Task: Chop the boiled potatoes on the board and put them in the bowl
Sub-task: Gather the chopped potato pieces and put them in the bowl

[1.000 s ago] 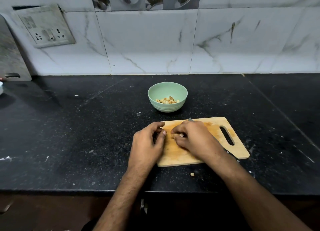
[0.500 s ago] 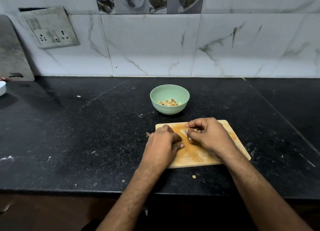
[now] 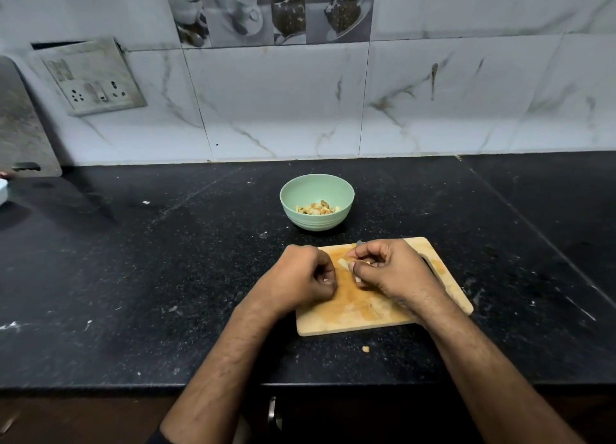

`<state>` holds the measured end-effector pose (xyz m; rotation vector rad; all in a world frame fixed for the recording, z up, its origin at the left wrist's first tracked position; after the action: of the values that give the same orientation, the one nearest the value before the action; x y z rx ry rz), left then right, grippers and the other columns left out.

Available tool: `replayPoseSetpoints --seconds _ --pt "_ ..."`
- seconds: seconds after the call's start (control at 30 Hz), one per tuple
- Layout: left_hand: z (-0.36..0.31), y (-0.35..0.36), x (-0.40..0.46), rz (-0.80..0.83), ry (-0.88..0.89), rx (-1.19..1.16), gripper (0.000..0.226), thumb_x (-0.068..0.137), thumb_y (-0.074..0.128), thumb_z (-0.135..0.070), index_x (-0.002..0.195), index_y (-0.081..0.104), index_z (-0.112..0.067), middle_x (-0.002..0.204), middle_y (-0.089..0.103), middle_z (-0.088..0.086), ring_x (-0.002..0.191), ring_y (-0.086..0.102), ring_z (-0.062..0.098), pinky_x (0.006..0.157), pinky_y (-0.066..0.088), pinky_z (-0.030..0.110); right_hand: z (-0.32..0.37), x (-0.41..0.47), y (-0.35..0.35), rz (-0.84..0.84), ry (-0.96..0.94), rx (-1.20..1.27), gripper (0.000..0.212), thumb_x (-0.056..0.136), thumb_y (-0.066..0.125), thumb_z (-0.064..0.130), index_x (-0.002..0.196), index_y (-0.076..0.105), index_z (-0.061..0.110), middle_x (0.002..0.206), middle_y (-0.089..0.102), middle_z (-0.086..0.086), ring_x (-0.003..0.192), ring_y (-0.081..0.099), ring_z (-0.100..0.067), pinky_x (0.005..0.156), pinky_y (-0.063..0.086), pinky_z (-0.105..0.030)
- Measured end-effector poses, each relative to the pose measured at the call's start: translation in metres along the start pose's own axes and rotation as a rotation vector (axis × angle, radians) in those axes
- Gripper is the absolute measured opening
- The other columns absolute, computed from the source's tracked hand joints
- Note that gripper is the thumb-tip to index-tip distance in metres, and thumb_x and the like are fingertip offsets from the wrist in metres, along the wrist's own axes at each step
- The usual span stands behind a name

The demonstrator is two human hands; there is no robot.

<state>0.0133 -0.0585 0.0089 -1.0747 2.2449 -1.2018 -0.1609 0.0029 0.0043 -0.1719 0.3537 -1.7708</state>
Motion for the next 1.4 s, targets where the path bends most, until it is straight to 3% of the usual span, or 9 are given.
replayPoseSetpoints --seconds 0.27,0.43,0.57,0.73,0.87,0.97,1.13,1.23,1.4 --pt "0.009 -0.047 0.018 -0.437 -0.005 -0.455 0.008 0.078 0.082 -0.012 0.077 0.078 -0.019 0.074 0.076 -0.002 0.068 0.067 0.008 0.070 0.057 0.029 0.029 0.026 -0.002 -0.039 -0.116 0.031 0.010 0.087 0.076 0.006 0.093 0.077 0.015 0.075 0.075 -0.005 0.064 0.068 -0.015 0.062 0.059 -0.034" --pt "0.008 -0.074 0.055 -0.611 -0.026 -0.423 0.004 0.082 0.081 -0.018 0.081 0.077 -0.017 0.074 0.075 -0.007 0.066 0.065 -0.003 0.062 0.050 0.013 0.060 0.078 -0.002 -0.115 -0.220 0.056 0.009 0.087 0.075 0.004 0.093 0.076 0.010 0.077 0.072 -0.002 0.072 0.071 -0.017 0.072 0.062 -0.034" --pt "0.015 -0.073 0.080 -0.599 -0.074 -0.337 0.004 0.085 0.081 -0.020 0.088 0.078 -0.019 0.080 0.074 -0.010 0.073 0.067 -0.003 0.070 0.054 0.013 0.070 0.116 0.006 -0.168 -0.213 -0.115 0.014 0.093 0.069 0.009 0.105 0.076 0.013 0.092 0.074 0.000 0.077 0.073 -0.013 0.076 0.063 -0.033" --pt "0.028 -0.064 0.092 -0.579 -0.118 -0.270 0.019 0.086 0.078 -0.009 0.104 0.078 -0.016 0.095 0.076 -0.009 0.085 0.067 -0.003 0.086 0.053 0.014 0.079 0.137 0.014 -0.086 -0.201 -0.392 0.033 0.099 0.050 0.002 0.119 0.072 0.016 0.113 0.071 0.002 0.100 0.065 -0.009 0.066 0.048 -0.015" --pt "0.034 -0.064 0.088 -0.612 -0.148 -0.296 0.017 0.085 0.078 -0.009 0.100 0.078 -0.017 0.087 0.073 -0.012 0.080 0.065 -0.007 0.082 0.054 0.012 0.089 0.139 0.009 -0.207 -0.316 -0.446 0.014 0.092 0.069 0.006 0.095 0.076 0.017 0.089 0.072 0.008 0.084 0.066 -0.003 0.082 0.055 -0.025" --pt "0.035 -0.065 0.083 -0.657 -0.152 -0.314 0.014 0.086 0.079 -0.015 0.099 0.077 -0.018 0.084 0.072 -0.012 0.079 0.065 -0.007 0.070 0.048 0.003 0.090 0.137 0.007 -0.276 -0.369 -0.488 0.013 0.080 0.084 0.017 0.087 0.074 0.019 0.082 0.062 0.012 0.073 0.055 0.001 0.071 0.047 -0.025" --pt "0.026 -0.063 0.074 -0.673 -0.108 -0.301 0.014 0.088 0.077 -0.021 0.102 0.077 -0.019 0.087 0.072 -0.013 0.080 0.063 -0.010 0.067 0.044 0.000 0.091 0.132 0.010 -0.239 -0.366 -0.560 0.020 0.092 0.068 0.003 0.101 0.078 0.018 0.101 0.074 0.006 0.094 0.065 -0.006 0.083 0.048 -0.018" --pt "0.019 -0.060 0.068 -0.671 -0.104 -0.304 0.015 0.089 0.076 -0.022 0.104 0.076 -0.019 0.088 0.071 -0.014 0.082 0.063 -0.010 0.067 0.045 0.001 0.091 0.129 0.009 -0.221 -0.359 -0.534 0.021 0.090 0.069 0.000 0.099 0.078 0.017 0.099 0.074 0.006 0.091 0.065 -0.004 0.086 0.052 -0.020" --pt "0.012 -0.060 0.056 -0.665 -0.117 -0.280 0.014 0.089 0.075 -0.022 0.103 0.077 -0.020 0.084 0.069 -0.017 0.079 0.062 -0.012 0.065 0.043 -0.001 0.088 0.127 0.008 -0.166 -0.320 -0.356 0.015 0.095 0.065 0.010 0.097 0.077 0.019 0.100 0.073 0.009 0.095 0.063 -0.003 0.071 0.043 -0.013"
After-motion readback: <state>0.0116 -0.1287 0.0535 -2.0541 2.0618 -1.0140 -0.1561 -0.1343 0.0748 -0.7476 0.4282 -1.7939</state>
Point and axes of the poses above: each hand's wrist, its own x-axis towards the middle knuckle, its own y-axis out of the palm, z = x × y, the point moved 2 cm from there along x, towards the middle knuckle
